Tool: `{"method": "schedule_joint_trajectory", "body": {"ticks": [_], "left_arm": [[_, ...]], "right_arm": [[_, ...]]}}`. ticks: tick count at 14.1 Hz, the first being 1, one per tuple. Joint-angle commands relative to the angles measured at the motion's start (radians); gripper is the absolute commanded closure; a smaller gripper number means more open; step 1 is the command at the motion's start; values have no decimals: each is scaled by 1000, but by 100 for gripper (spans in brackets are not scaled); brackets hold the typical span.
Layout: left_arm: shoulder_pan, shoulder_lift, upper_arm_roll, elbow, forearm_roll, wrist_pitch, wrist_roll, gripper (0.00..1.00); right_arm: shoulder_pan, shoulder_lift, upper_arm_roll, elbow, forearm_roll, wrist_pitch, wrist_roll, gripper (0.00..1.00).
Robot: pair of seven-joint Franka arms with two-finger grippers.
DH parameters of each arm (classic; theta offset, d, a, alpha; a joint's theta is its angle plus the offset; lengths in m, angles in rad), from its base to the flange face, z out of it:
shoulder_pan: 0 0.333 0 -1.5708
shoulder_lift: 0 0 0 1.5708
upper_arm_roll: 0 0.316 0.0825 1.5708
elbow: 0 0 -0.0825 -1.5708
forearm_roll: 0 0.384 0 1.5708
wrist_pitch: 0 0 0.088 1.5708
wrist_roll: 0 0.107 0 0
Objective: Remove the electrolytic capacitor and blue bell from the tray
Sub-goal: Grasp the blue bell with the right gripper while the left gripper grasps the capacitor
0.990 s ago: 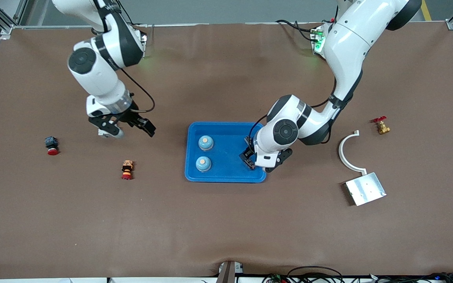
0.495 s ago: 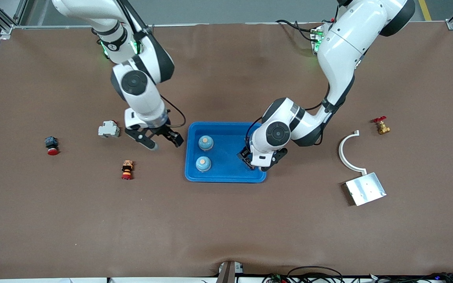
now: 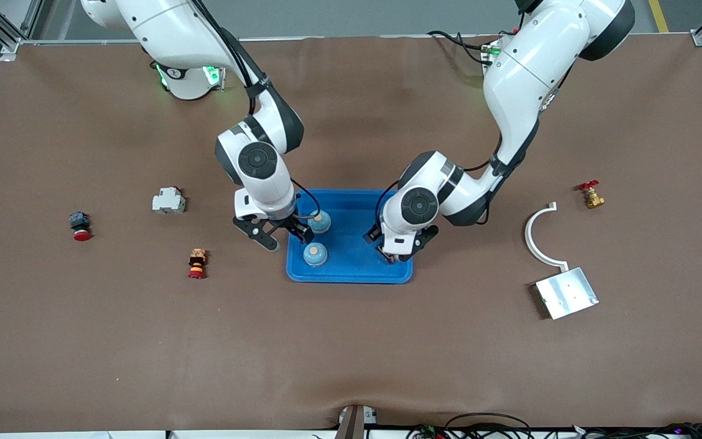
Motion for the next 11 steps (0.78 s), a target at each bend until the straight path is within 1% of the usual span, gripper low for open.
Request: {"method": "schedule_joint_trajectory", "body": {"ticks": [1,5,8,10,11], "left_arm": [[-15,15,10,14,26,5,-31,0],[-15,20,11,5,27,5,-33,0],[-18,25,11,5,26,5,-33,0],[-37,25,31,7,26,5,-45,0],[-50,25,48,10,26,5,-80,20]], "right_arm": [[10,50,-14,80,-14,-15,29,0],[25,116,-14,167,-16,-16,92,0],[29,139,-12,178,-13,-15,109,0],[39,154,-12,185,-10,-15,115,0],[44,164,-12,195,-7,-16,117,0]]}}
